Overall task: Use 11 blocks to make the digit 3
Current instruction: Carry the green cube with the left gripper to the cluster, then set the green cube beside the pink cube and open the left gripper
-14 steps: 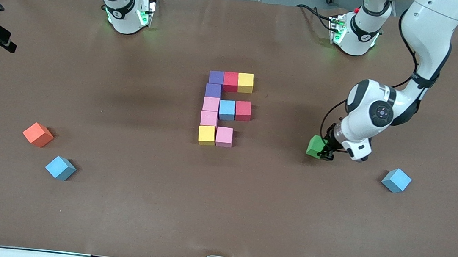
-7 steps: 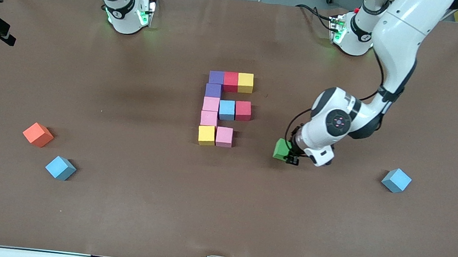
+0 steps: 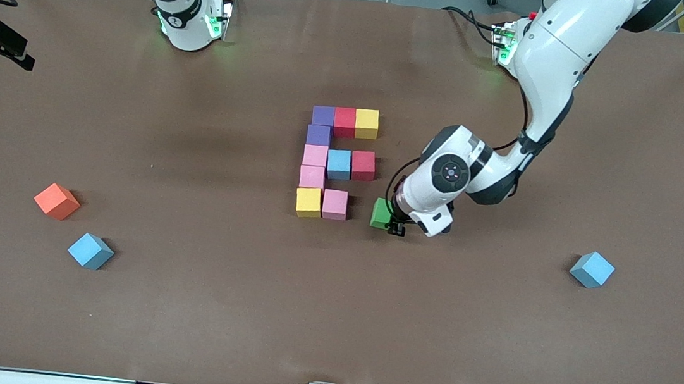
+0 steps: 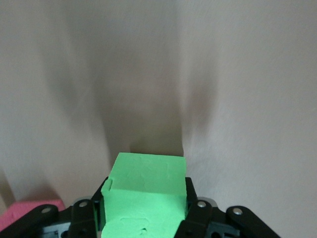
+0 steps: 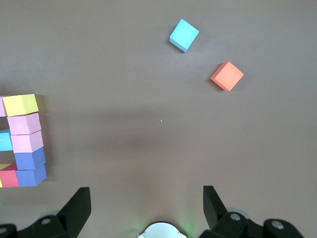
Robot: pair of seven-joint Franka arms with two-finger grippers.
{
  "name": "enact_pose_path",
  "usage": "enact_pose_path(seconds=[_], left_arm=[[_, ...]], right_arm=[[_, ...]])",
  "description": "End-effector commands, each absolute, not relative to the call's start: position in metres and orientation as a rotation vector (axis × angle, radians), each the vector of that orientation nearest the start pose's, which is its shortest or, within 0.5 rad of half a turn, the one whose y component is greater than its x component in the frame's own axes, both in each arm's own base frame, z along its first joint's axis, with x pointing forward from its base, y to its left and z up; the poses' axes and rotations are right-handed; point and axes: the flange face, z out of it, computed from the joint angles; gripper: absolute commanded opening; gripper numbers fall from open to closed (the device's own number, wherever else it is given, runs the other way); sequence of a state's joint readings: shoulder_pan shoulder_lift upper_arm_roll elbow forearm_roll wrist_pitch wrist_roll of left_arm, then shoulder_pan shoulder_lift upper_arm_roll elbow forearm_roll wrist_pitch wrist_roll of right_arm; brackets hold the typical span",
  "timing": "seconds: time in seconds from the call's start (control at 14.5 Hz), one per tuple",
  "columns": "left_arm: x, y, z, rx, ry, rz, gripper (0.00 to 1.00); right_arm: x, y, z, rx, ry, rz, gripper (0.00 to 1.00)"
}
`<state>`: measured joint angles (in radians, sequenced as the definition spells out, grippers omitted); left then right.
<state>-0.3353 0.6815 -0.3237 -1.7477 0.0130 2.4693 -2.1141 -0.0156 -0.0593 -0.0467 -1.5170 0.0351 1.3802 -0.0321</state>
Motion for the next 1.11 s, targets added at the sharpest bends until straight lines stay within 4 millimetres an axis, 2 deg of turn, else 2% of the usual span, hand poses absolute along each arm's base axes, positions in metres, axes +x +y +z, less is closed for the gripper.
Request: enact_pose_path(seconds=[0.0,0.21,0.55,0.9,1.04], left_arm=[[0.541,-0.419,0.215,-2.302,-2.278,0.270,0.18],[0.528,-0.436,0.216,-2.279,-2.294,0.276,0.18],[0.531,-0.441,0.217,-2.188,-2.384,0.267,0.18],[0.525,-0.457,0.202,-2.148,-2.406,0.186,0.18],[0.527,-0.457,0.201,-2.148,-2.409,0.184,0.18]], right_arm=[[0.509,-0.030,0.663,-3.109,0.030,0.108,1.00],[0.510,-0.030,0.662,-3.109,0.030,0.103,1.00],[0.511,-0.029,0.661,-3.110,0.024,0.084,1.00],[0.513,-0.033,0.664,-3.137,-0.031,0.053,1.00],[0.513,-0.033,0.665,-3.140,-0.033,0.053,1.00]])
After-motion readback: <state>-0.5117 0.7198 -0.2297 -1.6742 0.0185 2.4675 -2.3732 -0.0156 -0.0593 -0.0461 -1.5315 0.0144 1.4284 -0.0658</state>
